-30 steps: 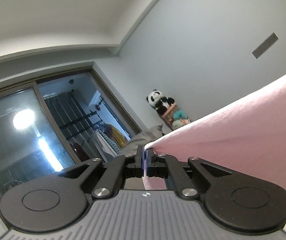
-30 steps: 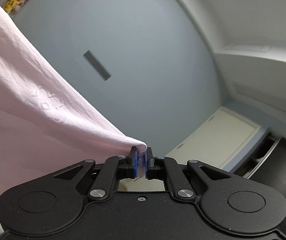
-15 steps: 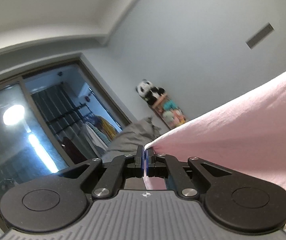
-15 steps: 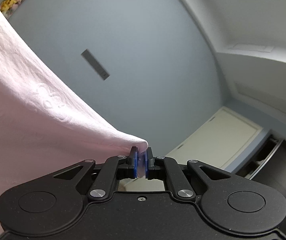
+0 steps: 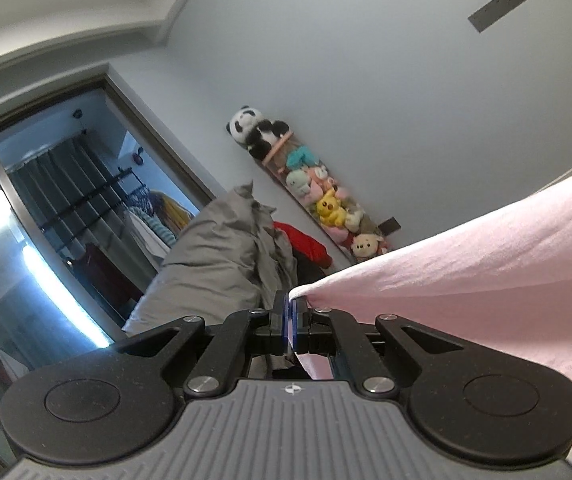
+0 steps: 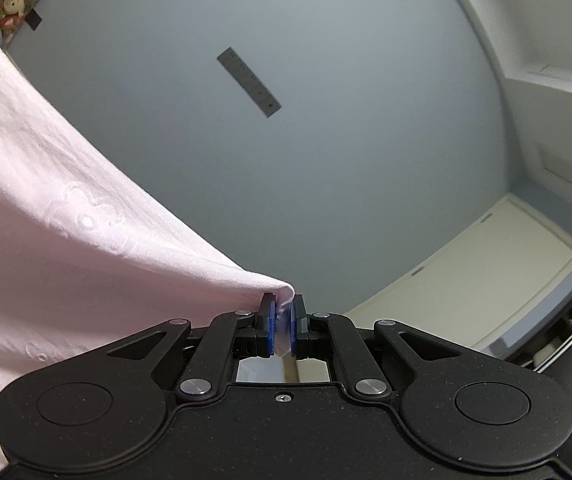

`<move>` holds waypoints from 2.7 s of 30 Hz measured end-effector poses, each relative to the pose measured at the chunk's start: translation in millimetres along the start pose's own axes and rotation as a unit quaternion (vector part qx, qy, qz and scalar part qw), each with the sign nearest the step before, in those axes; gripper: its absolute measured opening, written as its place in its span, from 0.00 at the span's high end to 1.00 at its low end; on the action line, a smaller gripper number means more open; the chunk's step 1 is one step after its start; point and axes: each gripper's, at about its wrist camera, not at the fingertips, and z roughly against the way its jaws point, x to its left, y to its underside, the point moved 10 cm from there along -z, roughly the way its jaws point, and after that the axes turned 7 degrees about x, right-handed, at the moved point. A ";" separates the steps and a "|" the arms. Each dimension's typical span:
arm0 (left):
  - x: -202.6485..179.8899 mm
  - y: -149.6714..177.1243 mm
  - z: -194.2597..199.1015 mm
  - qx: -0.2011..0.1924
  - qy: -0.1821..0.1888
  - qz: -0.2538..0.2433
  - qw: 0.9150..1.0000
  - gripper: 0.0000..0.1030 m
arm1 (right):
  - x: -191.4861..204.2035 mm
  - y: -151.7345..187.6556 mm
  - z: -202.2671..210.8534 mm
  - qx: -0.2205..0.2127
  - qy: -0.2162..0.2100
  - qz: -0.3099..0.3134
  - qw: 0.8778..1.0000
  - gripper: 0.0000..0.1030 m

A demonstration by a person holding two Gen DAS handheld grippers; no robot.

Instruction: Fold clothes

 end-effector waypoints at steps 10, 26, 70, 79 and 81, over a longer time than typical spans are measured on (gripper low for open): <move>-26.3 -39.6 -52.0 -0.012 -0.028 0.061 0.998 0.99 | -25.8 -60.8 -118.7 -0.031 0.045 -0.077 0.996 0.96; -96.2 44.2 -17.5 -0.008 0.119 -0.019 0.993 0.98 | 15.6 12.0 -145.6 0.025 -0.017 -0.001 1.000 0.96; -434.6 210.4 -50.5 -0.028 0.259 -0.256 0.931 1.00 | 111.2 147.6 -248.9 0.136 -0.109 0.047 0.983 0.96; -340.0 185.4 -63.9 -0.013 0.191 -0.213 0.958 1.00 | 76.8 187.5 -292.1 0.173 -0.059 0.032 0.983 0.96; -319.8 182.7 -65.5 -0.012 0.179 -0.208 0.962 1.00 | 67.2 195.7 -295.3 0.179 -0.052 0.026 0.982 0.96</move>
